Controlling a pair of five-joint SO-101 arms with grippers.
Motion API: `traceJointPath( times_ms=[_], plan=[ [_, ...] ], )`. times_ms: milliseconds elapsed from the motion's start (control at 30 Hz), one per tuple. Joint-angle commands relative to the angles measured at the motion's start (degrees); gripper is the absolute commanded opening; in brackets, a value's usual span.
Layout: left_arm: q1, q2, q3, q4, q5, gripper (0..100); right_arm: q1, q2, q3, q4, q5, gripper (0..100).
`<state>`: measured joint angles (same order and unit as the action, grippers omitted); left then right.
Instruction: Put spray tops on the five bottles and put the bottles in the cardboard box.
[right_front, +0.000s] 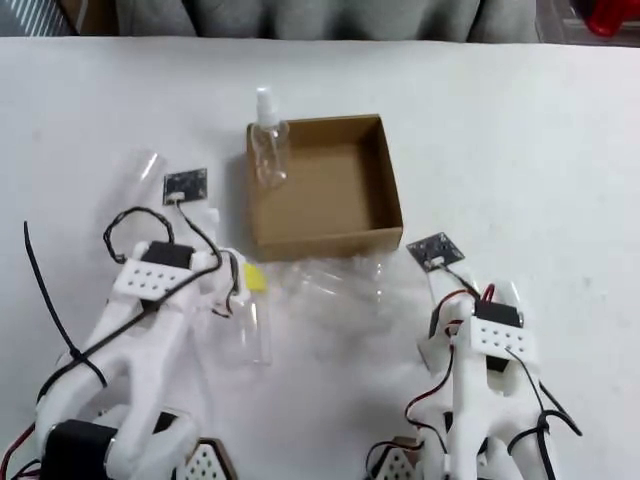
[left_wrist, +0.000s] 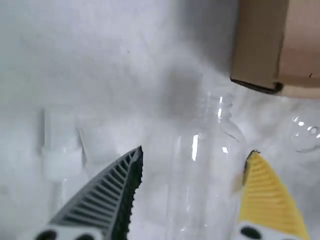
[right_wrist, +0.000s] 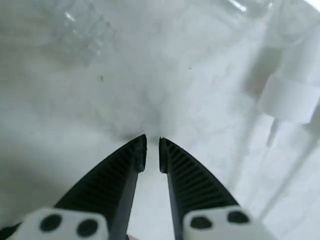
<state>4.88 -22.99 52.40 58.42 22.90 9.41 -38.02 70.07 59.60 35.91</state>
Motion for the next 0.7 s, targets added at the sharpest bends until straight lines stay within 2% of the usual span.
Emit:
traceJointPath(
  times_ms=[0,233,667],
  plan=[
    [0.13,0.13,-3.60,0.79,0.70,31,-0.57,-0.84,-0.53,-0.66,0.62,1.5],
    [9.10,0.22,-3.69,0.44,0.70,31,-0.66,-0.84,-0.53,-0.66,0.62,1.5],
    [7.43,0.40,-1.93,-1.23,0.79,31,-0.66,-0.92,-0.53,-0.66,0.62,1.5]
  ],
)
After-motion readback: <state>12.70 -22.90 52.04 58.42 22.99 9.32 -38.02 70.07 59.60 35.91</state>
